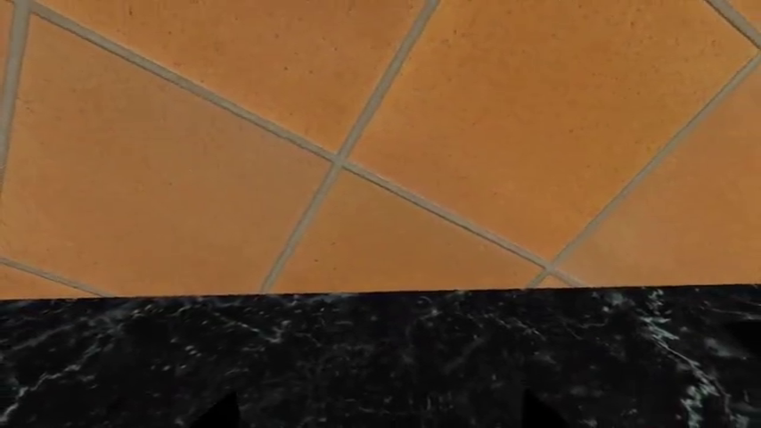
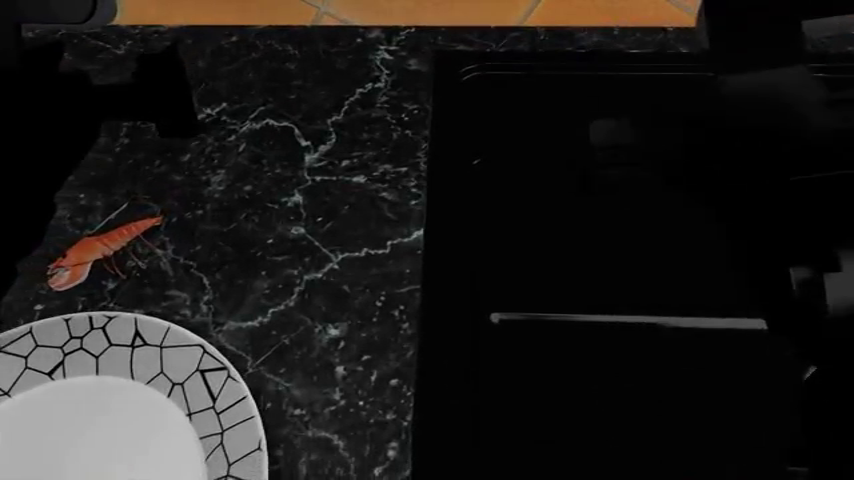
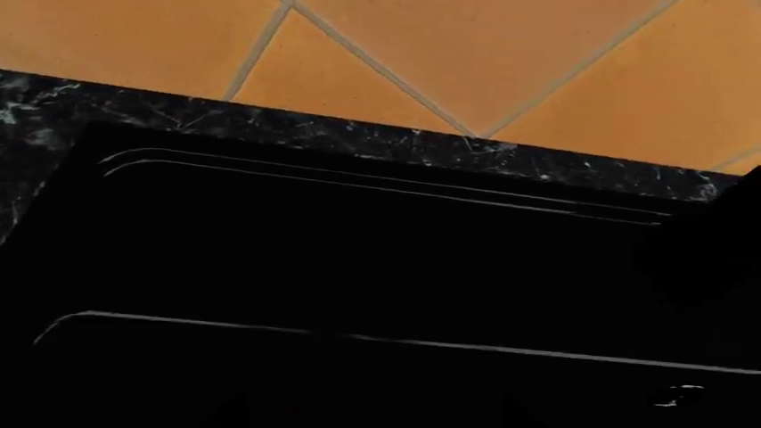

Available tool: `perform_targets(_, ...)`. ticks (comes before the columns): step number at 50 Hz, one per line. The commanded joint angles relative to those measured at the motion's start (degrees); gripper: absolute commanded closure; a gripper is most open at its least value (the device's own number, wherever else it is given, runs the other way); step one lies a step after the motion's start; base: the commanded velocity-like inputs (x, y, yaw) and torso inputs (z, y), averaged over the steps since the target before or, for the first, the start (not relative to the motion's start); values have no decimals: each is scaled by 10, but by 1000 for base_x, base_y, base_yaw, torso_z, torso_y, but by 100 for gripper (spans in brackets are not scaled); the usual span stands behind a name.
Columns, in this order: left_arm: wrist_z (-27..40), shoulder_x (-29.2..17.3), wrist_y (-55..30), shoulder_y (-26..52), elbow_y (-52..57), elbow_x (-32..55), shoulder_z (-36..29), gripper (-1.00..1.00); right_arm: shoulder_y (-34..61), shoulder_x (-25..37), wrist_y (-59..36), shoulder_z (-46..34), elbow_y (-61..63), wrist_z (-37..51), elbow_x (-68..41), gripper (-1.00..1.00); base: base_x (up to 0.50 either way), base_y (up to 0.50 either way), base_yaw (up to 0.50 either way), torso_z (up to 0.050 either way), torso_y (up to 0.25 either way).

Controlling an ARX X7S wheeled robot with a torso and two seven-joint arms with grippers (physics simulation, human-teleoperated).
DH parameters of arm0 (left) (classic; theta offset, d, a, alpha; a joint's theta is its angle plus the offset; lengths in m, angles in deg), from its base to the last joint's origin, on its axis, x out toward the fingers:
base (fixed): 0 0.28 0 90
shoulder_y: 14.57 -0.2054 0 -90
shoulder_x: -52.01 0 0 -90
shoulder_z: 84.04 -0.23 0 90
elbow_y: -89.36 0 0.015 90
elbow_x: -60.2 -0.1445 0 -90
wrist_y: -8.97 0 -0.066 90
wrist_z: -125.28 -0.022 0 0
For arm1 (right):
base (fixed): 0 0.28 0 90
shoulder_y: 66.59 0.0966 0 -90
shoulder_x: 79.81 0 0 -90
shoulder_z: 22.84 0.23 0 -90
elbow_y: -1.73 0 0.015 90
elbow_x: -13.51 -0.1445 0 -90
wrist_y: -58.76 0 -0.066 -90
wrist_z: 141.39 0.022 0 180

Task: Pick the bell pepper from the sink and place it on the plate located on the counter

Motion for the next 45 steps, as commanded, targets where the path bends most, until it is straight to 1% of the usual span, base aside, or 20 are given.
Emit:
perform_targets(1, 1, -3, -11, -9, 24, 6, -1, -100, 30, 51, -156, -12, 65, 25, -76, -100, 0, 0, 0, 0, 0)
perform_targets(6, -1, -1, -5, -10, 20, 7, -2, -100, 62, 106, -156, -66, 34, 150, -266, -100, 0, 0, 0, 0, 0)
perform_targets(10, -1, -1, -2, -10, 15, 7, -2, -100, 81, 139, -155, -102, 23, 210, -362, -100, 0, 0, 0, 0, 0)
perform_targets(16, -4, -1, 1, -10, 14, 8, -4, -100, 90, 172, -154, -129, 18, 259, -450, -100, 0, 0, 0, 0, 0)
perform_targets(25, -5, -4, 4, -17, 16, 8, -6, -100, 119, 226, -153, -213, 2, 312, -557, -100, 0, 0, 0, 0, 0)
perform_targets(34, -6, -3, 10, -17, 9, 7, -8, -100, 160, 267, -150, -298, -9, 347, -634, -100, 0, 0, 0, 0, 0)
perform_targets(39, -5, -4, 11, -19, 7, 7, -10, -100, 168, 289, -149, -329, -3, 359, -654, -100, 0, 0, 0, 0, 0)
perform_targets(45, -5, -4, 12, -23, 8, 7, -11, -100, 186, 293, -147, -366, -4, 357, -659, -100, 0, 0, 0, 0, 0)
